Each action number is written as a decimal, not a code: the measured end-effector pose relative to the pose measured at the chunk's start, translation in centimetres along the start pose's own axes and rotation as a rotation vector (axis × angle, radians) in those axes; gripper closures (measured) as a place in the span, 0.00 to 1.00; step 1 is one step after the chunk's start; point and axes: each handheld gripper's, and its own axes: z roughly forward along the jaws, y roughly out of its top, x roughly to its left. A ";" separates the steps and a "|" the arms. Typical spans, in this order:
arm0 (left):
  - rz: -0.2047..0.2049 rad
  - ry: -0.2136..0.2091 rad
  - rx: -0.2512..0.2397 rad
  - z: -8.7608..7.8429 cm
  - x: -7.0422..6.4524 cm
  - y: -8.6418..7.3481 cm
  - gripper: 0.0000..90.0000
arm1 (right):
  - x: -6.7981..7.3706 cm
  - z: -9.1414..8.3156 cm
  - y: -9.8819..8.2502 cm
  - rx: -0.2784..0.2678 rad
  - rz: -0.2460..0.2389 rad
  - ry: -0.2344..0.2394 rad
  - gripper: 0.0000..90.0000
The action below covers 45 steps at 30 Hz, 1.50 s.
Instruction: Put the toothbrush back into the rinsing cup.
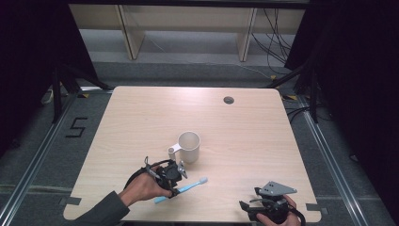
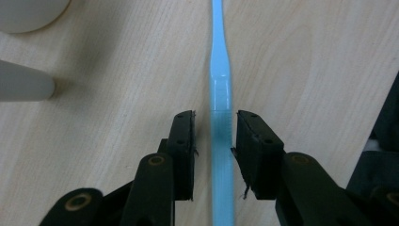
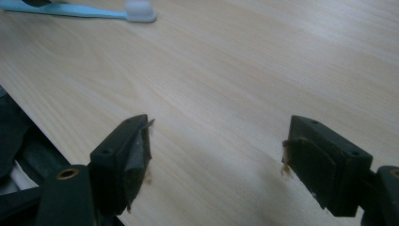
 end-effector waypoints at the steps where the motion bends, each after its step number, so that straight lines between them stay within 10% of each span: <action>1: 0.019 0.002 0.025 0.0 0.1 0.3 0.75 | 0.0 0.1 0.0 0.002 0.007 0.008 0.26; 45: 0.010 0.000 0.251 1.8 -0.4 3.4 0.86 | 0.4 0.1 0.1 0.006 0.004 0.020 0.27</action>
